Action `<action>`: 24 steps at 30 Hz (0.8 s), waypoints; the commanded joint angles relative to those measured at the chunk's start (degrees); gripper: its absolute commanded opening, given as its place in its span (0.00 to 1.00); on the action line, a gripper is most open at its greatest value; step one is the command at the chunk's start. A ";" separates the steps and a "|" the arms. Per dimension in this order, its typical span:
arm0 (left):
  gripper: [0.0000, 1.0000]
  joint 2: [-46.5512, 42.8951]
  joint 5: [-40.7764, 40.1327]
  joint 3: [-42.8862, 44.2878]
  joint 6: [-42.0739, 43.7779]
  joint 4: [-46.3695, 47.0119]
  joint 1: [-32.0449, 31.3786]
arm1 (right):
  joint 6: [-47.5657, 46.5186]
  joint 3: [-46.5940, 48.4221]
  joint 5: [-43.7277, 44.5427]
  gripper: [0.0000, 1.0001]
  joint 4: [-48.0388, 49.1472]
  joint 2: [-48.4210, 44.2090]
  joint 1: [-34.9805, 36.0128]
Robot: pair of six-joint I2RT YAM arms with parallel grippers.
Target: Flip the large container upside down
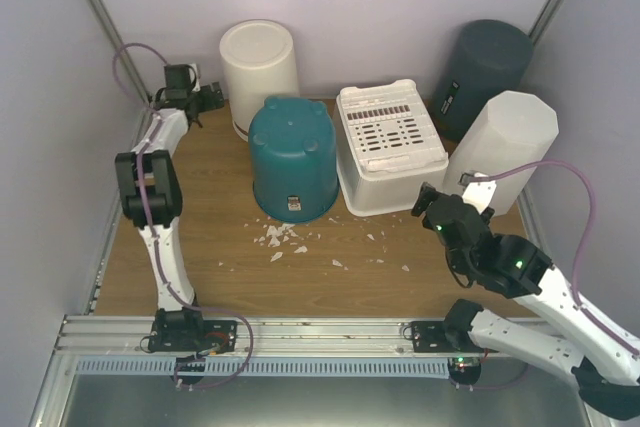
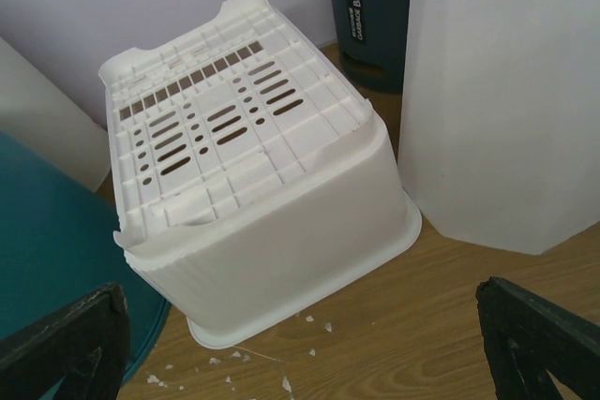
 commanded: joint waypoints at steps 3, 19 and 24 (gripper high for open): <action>0.99 10.03 -7.59 15.76 -1.05 -0.14 -2.21 | -0.52 2.02 3.21 1.00 -1.18 -2.10 -0.19; 0.99 19.54 -2.24 24.69 -0.42 1.05 -10.11 | 0.51 1.36 6.26 1.00 -4.22 -3.67 -0.21; 0.99 20.34 -1.29 25.05 -0.91 1.10 -11.40 | 0.39 0.60 6.81 1.00 -4.12 -3.78 -0.25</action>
